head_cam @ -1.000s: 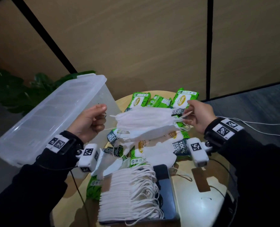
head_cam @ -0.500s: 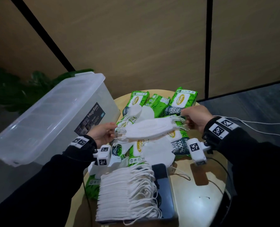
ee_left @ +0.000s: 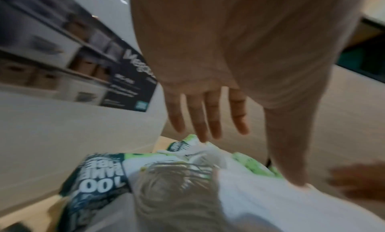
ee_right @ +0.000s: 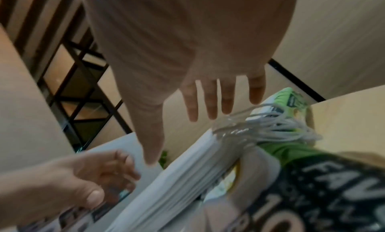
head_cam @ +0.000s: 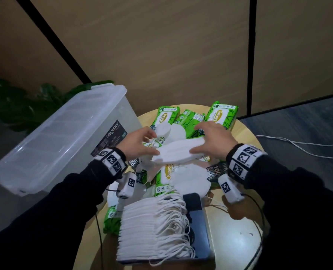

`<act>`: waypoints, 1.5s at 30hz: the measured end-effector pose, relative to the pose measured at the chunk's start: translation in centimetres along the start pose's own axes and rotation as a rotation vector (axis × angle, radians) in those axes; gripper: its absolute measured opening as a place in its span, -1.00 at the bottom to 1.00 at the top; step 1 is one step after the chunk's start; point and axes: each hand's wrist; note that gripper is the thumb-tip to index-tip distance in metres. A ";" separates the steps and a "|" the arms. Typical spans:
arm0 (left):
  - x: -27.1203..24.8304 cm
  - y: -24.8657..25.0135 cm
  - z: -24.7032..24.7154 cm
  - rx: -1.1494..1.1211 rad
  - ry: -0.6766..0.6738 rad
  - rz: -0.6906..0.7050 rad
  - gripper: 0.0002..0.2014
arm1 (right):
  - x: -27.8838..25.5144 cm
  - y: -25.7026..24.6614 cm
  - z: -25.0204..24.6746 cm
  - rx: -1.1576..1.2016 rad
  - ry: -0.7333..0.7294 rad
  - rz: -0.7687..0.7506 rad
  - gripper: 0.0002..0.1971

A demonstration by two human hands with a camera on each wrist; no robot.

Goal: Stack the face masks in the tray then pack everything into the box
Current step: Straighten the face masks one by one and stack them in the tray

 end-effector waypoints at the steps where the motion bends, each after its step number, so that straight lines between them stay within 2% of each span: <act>1: 0.1 0.9 0.5 0.078 -0.081 0.091 -0.40 | 0.0 -0.6 0.4 -0.062 -0.074 -0.043 -0.11; 2: 0.2 1.8 1.1 0.168 -0.159 0.160 -0.34 | 0.1 -1.1 0.9 -0.121 -0.143 -0.066 -0.11; 4: 0.7 2.5 2.3 0.305 -0.253 0.227 -0.28 | 0.3 -1.7 1.6 -0.212 -0.214 -0.082 -0.32; 6: 1.5 2.6 3.1 0.348 -0.259 0.248 -0.32 | 0.3 -2.0 1.5 -0.246 -0.198 -0.072 -0.58; 9: 2.2 2.0 3.6 0.331 -0.222 0.278 -0.33 | 0.3 -1.9 1.1 -0.225 -0.172 -0.061 -0.70; 12: 1.7 1.5 3.4 0.297 -0.238 0.270 -0.29 | 0.5 -1.5 1.2 -0.178 -0.188 -0.059 -0.66; 14: 1.0 1.0 2.2 0.265 -0.218 0.238 -0.29 | 0.5 -1.3 1.3 -0.160 -0.184 -0.053 -0.50; 16: 0.2 -0.1 0.2 0.191 -0.086 0.168 -0.45 | 0.4 -1.3 1.2 -0.139 -0.136 -0.039 -0.21; 17: -0.3 -0.9 -1.0 0.165 -0.016 0.121 -0.56 | 0.3 -1.6 1.1 -0.098 -0.079 -0.042 -0.16; 19: -1.8 -2.5 -3.0 0.195 0.015 0.032 -0.78 | 0.0 -2.2 0.7 0.060 0.047 -0.074 -0.30; 21: -3.9 -4.2 -3.9 0.228 -0.153 -0.043 -0.86 | -0.3 -3.0 0.6 0.253 0.091 -0.090 -0.55; 24: -6.6 -5.5 -2.8 0.210 -0.426 -0.070 -0.78 | -0.8 -4.3 1.3 0.552 0.084 -0.051 -0.86; 27: -7.6 -5.8 -0.2 0.225 -0.514 -0.035 -0.71 | -1.1 -5.1 1.9 0.657 0.054 -0.056 -0.87; 29: -8.1 -5.5 1.6 0.222 -0.551 0.011 -0.80 | -1.3 -5.4 2.1 0.645 -0.009 -0.060 -0.86; 32: -8.2 -5.0 2.6 0.272 -0.594 0.104 -0.93 | -1.9 -5.3 2.1 0.565 -0.221 -0.066 -0.85; 33: -7.9 -5.0 2.2 0.288 -0.568 0.110 -0.96 | -2.2 -5.2 2.1 0.509 -0.309 -0.081 -0.84; 35: -7.4 -5.0 0.3 0.277 -0.456 0.096 -0.88 | -2.7 -5.2 2.0 0.375 -0.451 -0.136 -0.82; 37: -7.2 -5.4 -2.2 0.192 -0.364 0.030 -0.75 | -3.3 -5.4 1.8 0.294 -0.576 -0.188 -0.86; 39: -7.6 -6.0 -4.0 0.074 -0.341 -0.054 -0.74 | -3.8 -5.5 1.7 0.254 -0.701 -0.200 -0.91; 42: -8.3 -6.6 -5.0 -0.005 -0.226 -0.124 -0.79 | -4.3 -5.6 2.0 0.200 -0.754 -0.212 -0.90; 45: -8.8 -6.9 -4.5 0.145 -0.050 -0.136 -0.87 | -4.0 -5.3 2.5 0.211 -0.755 -0.227 -0.82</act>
Point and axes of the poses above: each hand's wrist, its own x-axis towards the middle knuckle, its own z-axis out of the palm, y = z × x, and after that the axes turned 8 degrees about y, right-handed
